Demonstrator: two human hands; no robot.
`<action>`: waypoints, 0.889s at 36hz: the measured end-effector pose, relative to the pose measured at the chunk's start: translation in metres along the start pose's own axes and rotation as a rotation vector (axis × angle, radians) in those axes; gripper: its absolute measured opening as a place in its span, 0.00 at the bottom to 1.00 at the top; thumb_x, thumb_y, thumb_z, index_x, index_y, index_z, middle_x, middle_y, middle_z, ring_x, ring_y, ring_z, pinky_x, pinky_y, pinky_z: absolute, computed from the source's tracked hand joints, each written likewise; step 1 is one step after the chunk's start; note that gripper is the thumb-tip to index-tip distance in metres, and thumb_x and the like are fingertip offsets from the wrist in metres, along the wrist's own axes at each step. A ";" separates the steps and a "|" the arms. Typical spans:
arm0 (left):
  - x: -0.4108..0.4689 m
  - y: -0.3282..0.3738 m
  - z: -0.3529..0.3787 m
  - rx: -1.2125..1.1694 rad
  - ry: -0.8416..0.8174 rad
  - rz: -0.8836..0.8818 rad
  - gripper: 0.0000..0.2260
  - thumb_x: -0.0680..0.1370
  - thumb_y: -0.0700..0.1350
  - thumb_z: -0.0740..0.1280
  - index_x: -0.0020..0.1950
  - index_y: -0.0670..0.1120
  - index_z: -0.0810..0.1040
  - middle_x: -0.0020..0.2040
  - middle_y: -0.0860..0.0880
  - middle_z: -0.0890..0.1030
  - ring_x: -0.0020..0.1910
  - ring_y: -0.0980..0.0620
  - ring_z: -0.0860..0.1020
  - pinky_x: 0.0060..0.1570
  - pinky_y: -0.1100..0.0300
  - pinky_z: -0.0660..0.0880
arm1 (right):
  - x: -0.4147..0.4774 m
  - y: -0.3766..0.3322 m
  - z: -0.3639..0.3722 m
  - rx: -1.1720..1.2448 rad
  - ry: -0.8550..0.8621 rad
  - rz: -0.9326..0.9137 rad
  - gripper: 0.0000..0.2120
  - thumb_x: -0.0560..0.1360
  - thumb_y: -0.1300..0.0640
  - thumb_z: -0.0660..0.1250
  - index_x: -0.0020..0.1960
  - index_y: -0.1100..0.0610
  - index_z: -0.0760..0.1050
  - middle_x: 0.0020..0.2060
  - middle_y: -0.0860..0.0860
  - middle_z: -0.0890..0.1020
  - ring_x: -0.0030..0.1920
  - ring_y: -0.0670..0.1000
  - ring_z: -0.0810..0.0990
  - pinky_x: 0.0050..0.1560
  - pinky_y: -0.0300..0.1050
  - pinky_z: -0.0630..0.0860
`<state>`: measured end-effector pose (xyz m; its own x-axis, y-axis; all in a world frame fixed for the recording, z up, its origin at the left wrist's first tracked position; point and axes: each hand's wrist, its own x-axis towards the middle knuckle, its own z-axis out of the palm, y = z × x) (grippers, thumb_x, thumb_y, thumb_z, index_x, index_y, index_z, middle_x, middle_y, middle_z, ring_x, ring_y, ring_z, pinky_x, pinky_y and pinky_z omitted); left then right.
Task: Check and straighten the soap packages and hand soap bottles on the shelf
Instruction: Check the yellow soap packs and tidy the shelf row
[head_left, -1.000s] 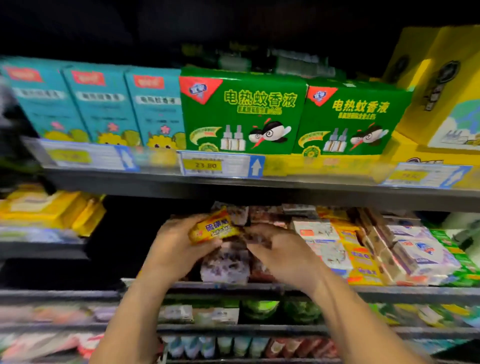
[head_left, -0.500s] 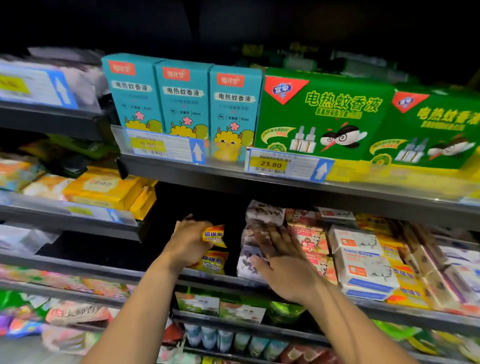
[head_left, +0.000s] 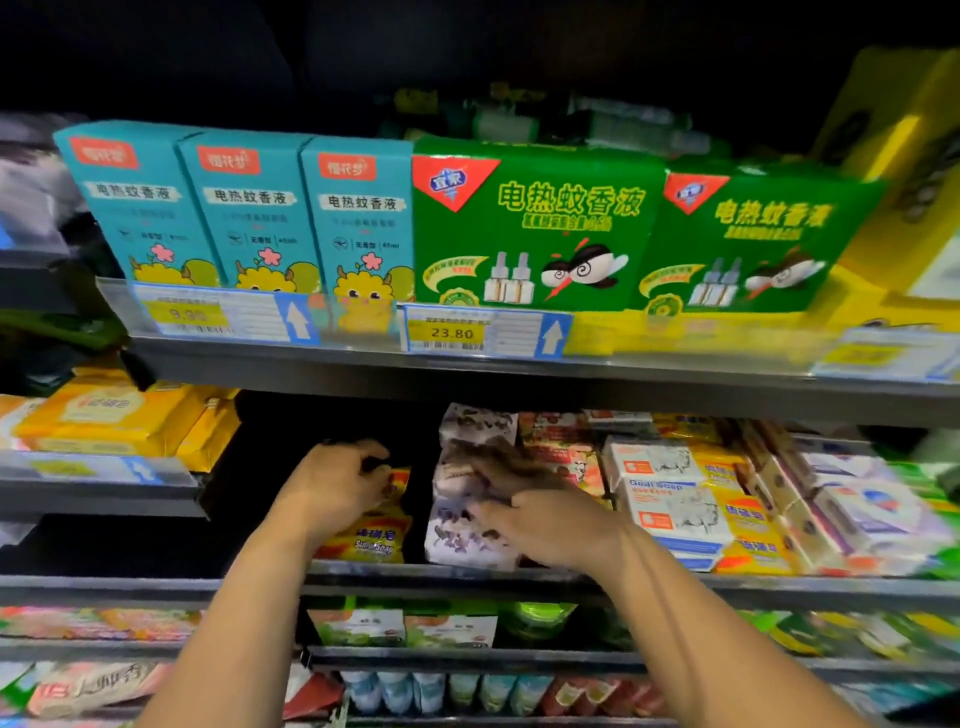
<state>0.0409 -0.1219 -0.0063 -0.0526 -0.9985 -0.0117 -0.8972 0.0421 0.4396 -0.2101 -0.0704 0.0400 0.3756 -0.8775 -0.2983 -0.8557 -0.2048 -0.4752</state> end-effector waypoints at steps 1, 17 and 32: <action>0.000 0.009 -0.002 0.003 0.044 0.027 0.13 0.80 0.49 0.66 0.64 0.50 0.80 0.62 0.50 0.81 0.61 0.50 0.78 0.57 0.62 0.69 | -0.005 0.000 -0.009 -0.019 0.048 -0.009 0.23 0.82 0.40 0.56 0.77 0.37 0.60 0.75 0.42 0.67 0.74 0.46 0.65 0.61 0.33 0.63; -0.002 0.217 0.058 -0.082 -0.077 0.482 0.17 0.79 0.56 0.64 0.68 0.57 0.74 0.71 0.59 0.69 0.66 0.56 0.72 0.63 0.62 0.68 | -0.066 0.154 -0.078 -0.184 0.488 0.494 0.22 0.83 0.48 0.59 0.41 0.63 0.78 0.48 0.65 0.82 0.53 0.63 0.79 0.43 0.49 0.68; 0.011 0.257 0.119 0.058 -0.263 0.363 0.36 0.77 0.71 0.53 0.80 0.57 0.49 0.81 0.60 0.46 0.80 0.53 0.47 0.77 0.51 0.52 | -0.035 0.223 -0.043 -0.237 0.422 0.471 0.12 0.78 0.59 0.60 0.60 0.60 0.70 0.60 0.61 0.75 0.63 0.61 0.71 0.61 0.53 0.72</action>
<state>-0.2428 -0.1180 0.0002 -0.4715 -0.8764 -0.0975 -0.8226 0.3973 0.4068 -0.4296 -0.1044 -0.0196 -0.1873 -0.9806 -0.0571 -0.9670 0.1943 -0.1648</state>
